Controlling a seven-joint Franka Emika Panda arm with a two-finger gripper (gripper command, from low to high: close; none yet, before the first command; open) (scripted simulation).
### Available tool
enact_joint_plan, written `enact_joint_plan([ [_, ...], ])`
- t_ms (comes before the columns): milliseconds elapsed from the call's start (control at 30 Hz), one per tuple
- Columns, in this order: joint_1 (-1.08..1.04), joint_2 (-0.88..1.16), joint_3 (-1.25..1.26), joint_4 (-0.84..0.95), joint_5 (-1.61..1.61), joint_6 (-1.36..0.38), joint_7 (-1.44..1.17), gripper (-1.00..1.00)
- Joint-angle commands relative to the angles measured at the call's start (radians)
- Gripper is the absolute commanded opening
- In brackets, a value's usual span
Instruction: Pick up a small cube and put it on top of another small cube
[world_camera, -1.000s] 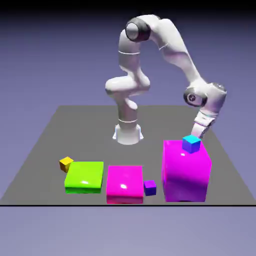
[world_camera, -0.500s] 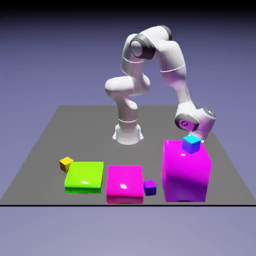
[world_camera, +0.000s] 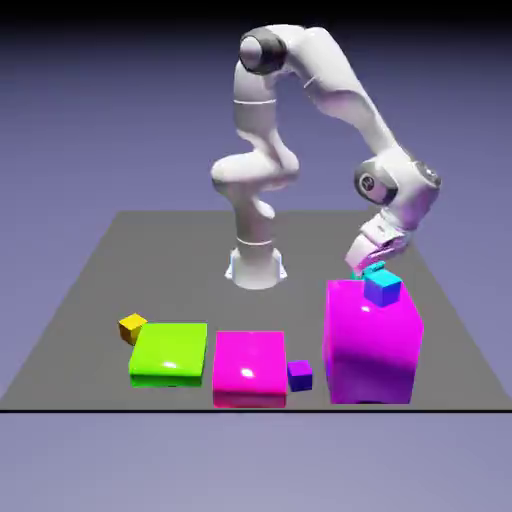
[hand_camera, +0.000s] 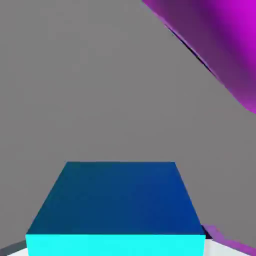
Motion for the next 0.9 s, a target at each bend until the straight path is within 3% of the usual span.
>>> enact_joint_plan([
  [0,-0.036,-0.013,-0.019,0.013,-0.006,-0.003,-0.013,-1.00],
  [633,-0.659,0.177,-0.686,-0.013,-0.172,0.281,-0.800,-1.00],
  [867,-0.689,0.372,-0.730,-0.069,-0.154,0.490,-0.891,-1.00],
])
